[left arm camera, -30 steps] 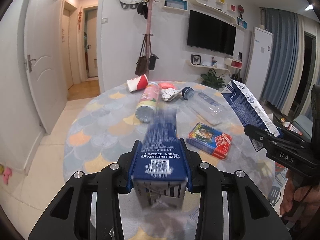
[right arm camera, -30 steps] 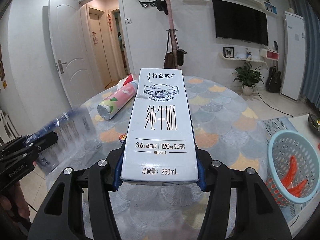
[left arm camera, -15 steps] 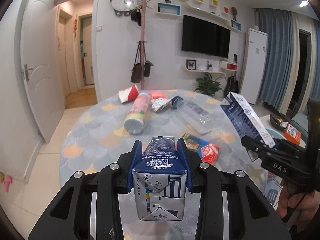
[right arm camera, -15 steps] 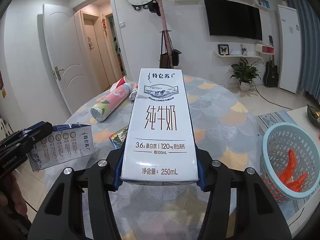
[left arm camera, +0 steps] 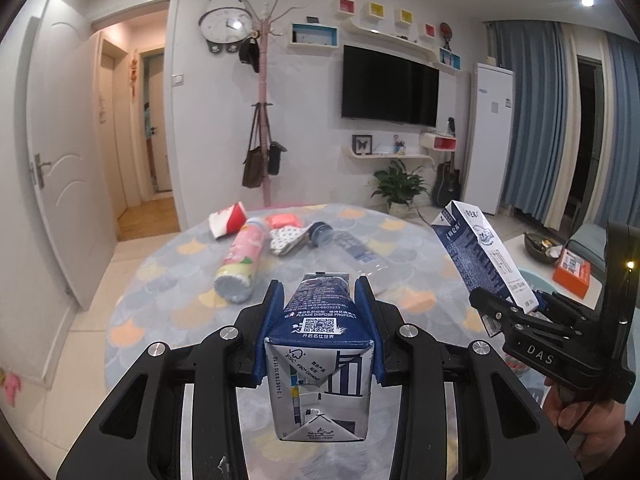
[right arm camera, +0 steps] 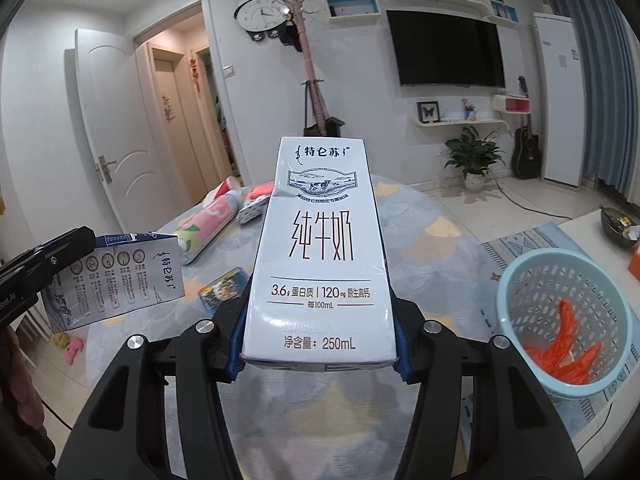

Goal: Collect trash
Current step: 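Carry both cartons over the blue basket and open both tools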

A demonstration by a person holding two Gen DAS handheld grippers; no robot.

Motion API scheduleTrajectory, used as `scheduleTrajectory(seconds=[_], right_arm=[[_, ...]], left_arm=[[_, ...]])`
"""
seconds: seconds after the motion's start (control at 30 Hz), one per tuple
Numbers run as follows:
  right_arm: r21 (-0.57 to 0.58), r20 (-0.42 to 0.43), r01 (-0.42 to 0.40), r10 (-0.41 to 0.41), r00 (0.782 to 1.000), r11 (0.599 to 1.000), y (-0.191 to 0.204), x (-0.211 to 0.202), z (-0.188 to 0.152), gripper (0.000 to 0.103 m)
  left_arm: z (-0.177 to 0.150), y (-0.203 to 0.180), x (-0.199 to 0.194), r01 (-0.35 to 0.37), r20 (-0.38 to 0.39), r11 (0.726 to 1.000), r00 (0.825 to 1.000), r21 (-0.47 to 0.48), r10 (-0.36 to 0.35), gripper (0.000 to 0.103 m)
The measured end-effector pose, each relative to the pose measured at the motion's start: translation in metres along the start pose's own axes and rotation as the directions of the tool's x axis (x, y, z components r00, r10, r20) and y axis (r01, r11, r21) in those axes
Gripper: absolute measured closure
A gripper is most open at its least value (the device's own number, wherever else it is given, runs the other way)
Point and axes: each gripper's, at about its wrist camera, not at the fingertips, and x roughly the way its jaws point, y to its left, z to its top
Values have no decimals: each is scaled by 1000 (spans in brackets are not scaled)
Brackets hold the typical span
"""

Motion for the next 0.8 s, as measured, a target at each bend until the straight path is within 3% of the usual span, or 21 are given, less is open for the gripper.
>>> scheduleTrajectory(seconds=[0.47,0.8], right_arm=[[76,34,105,-108,994,992,-62,-23,-3,51],[166,39,211,-220,975,963,-127,-34,-9,51]], left_arm=[[23,-61,17,121,22,991,992,55,-122,67],[34,-111,44,246,-11,967,969,73,-246,67]])
